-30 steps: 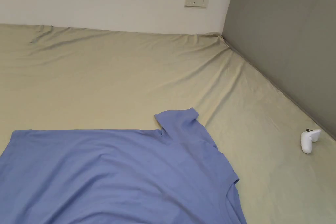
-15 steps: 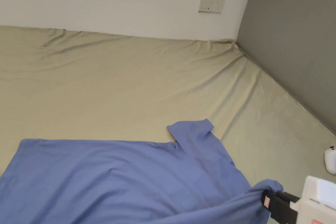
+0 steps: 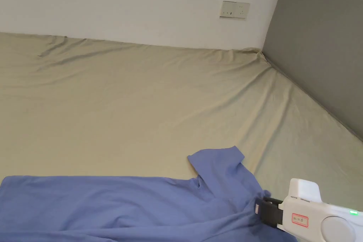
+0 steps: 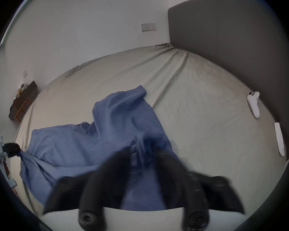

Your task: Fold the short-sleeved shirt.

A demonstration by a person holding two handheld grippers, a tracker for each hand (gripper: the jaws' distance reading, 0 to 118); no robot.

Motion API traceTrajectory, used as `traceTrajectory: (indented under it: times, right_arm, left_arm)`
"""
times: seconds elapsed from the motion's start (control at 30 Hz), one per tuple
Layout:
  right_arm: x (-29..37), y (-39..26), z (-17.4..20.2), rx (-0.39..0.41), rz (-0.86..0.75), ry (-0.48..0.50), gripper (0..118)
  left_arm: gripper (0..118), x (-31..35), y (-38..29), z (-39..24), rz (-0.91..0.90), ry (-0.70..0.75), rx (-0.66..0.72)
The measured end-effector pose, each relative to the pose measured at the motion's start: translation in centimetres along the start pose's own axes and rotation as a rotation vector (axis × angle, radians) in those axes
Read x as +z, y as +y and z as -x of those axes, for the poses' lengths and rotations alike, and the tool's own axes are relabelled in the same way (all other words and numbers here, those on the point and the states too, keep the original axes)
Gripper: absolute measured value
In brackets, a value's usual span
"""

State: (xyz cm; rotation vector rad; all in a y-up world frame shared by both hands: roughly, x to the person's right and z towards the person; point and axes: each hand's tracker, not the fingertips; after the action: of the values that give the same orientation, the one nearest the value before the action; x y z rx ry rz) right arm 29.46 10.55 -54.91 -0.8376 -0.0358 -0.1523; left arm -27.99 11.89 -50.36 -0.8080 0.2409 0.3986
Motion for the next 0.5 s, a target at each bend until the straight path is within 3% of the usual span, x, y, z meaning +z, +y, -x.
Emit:
traceTrajectory:
  times: [0.07, 0.1, 0.17, 0.23, 0.27, 0.37, 0.4, 0.47, 0.5]
  right_arm:
    - [0.2, -0.5, -0.3, -0.036, 0.010, -0.008, 87]
    - [1.3, -1.0, -0.5, -0.061, -0.016, -0.026, 89]
    - [4.0, -2.1, -1.2, -0.067, -0.092, 0.012, 89]
    - [7.4, -3.9, -1.6, -0.056, -0.140, 0.029, 89]
    - [8.7, -4.7, -1.8, -0.050, -0.139, 0.038, 89]
    - [12.4, -7.6, -2.0, -0.065, -0.129, 0.084, 80]
    - [13.4, -8.6, -2.0, -0.073, -0.128, 0.095, 56]
    - [14.7, -10.5, -1.7, -0.098, -0.117, 0.096, 6]
    - [15.5, -11.5, -1.5, -0.111, -0.114, 0.080, 1]
  left_arm:
    - [88, 0.4, -1.1, 1.5, 0.049, -0.129, 0.106]
    - [99, 1.4, -1.7, 2.1, 0.052, -0.165, 0.156]
    - [102, 4.4, -3.0, 2.9, -0.004, -0.220, 0.178]
    - [104, 7.9, -4.1, 3.8, -0.071, -0.219, 0.100]
    - [101, 9.3, -4.6, 4.0, -0.074, -0.214, 0.049]
    - [65, 12.8, -6.2, 4.6, -0.086, -0.156, -0.096]
    - [45, 13.6, -6.8, 4.9, -0.086, -0.143, -0.109]
    - [19, 14.5, -7.5, 5.8, -0.066, -0.154, -0.070]
    - [0, 14.8, -8.0, 6.3, -0.047, -0.149, -0.032]
